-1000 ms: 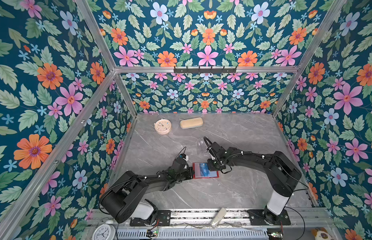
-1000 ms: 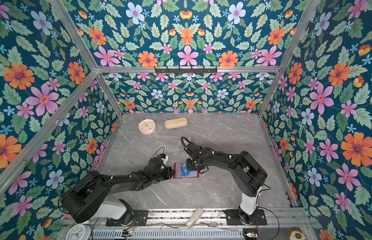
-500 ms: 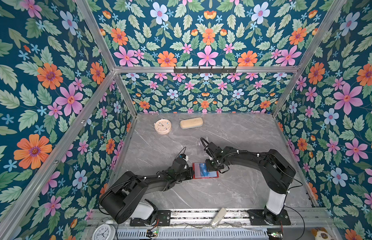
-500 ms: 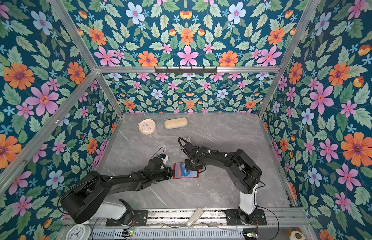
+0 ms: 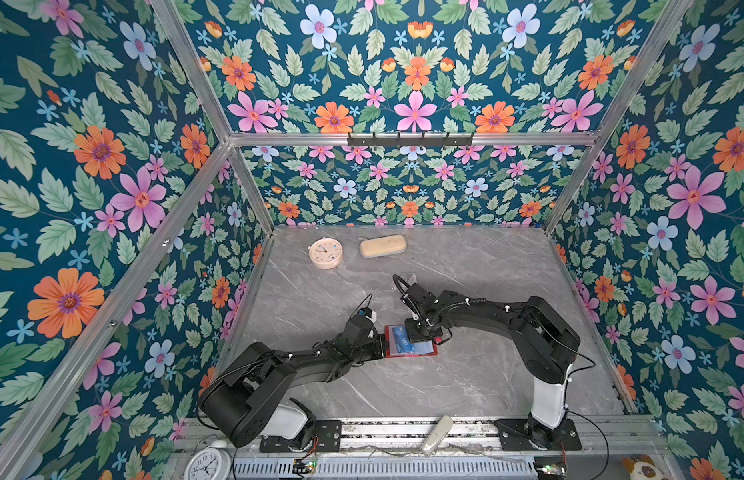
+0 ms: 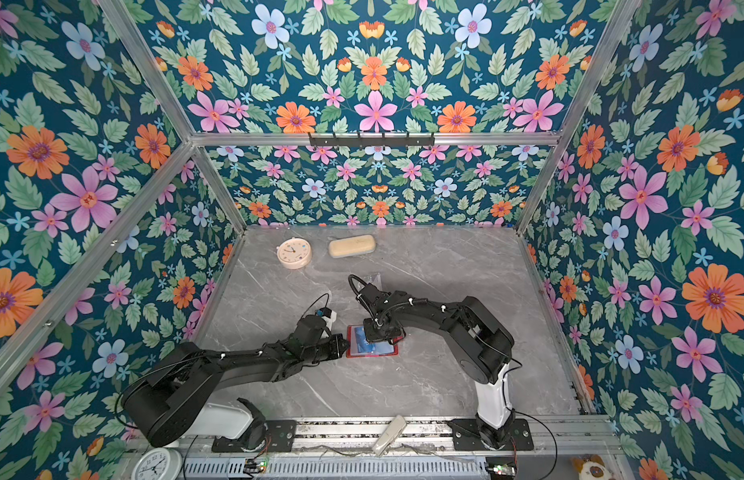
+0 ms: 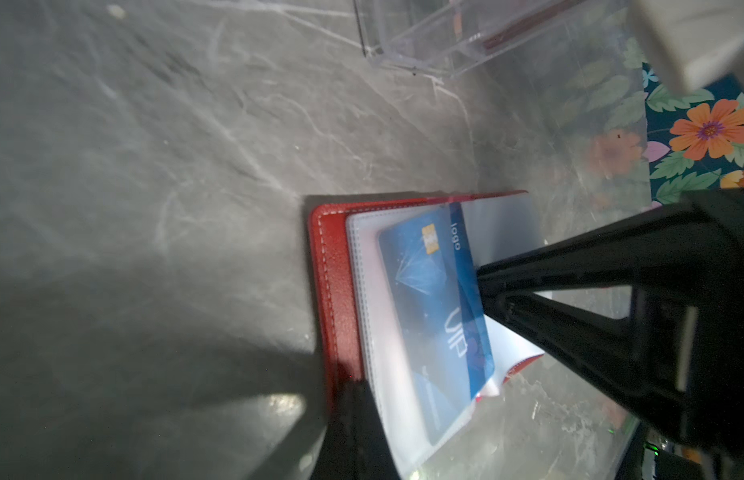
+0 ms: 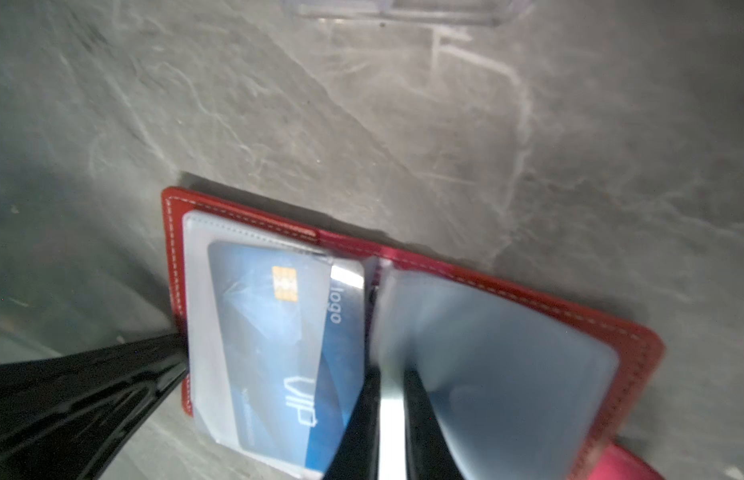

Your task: Put the credit cards into the card holder

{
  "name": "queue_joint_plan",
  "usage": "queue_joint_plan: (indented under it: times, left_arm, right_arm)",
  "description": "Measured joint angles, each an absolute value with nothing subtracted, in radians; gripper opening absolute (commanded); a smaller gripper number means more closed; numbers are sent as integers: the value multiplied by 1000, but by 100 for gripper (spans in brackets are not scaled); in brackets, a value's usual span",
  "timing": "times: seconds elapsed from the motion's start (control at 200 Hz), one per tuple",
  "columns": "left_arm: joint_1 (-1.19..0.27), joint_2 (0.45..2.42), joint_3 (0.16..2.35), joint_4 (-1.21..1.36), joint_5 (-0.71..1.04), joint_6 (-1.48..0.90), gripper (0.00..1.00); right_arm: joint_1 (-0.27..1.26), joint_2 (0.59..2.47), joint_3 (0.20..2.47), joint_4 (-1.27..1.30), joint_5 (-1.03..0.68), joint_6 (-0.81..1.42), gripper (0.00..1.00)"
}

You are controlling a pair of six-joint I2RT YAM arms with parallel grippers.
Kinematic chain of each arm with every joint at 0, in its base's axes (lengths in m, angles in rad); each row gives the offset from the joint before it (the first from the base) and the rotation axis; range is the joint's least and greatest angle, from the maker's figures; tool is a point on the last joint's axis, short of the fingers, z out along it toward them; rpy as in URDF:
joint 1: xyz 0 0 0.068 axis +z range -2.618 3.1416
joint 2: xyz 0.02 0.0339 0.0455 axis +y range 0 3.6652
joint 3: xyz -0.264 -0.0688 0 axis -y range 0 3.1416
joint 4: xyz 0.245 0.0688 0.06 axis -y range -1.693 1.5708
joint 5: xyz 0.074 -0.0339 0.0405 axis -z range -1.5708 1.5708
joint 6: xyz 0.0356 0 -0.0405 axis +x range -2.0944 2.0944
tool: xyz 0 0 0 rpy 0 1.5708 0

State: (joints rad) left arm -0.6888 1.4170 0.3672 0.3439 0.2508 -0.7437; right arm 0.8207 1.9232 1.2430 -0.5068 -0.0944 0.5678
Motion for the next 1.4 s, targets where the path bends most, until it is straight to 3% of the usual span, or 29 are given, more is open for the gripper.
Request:
queue_joint_plan:
  times: [0.605,0.985,1.135,1.305,1.395]
  left_arm:
    - [-689,1422,369,344,253,-744,0]
    - [-689,1422,379,332,254,-741,0]
    - [-690,1403,410,255,242,-721,11]
    - [-700,1371,465,159,221,-690,31]
    - [-709,1363,507,124,204,-668,35]
  right_arm:
    - [831,1923,1245,-502,-111,497,32]
    - [837,1889,1209,-478,-108,492,34]
    - [836,1817,1148,-488,-113,522,34]
    - [798,1736,1060,-445,-101,562,33]
    - [772,1704,1016,-422,-98,583,32]
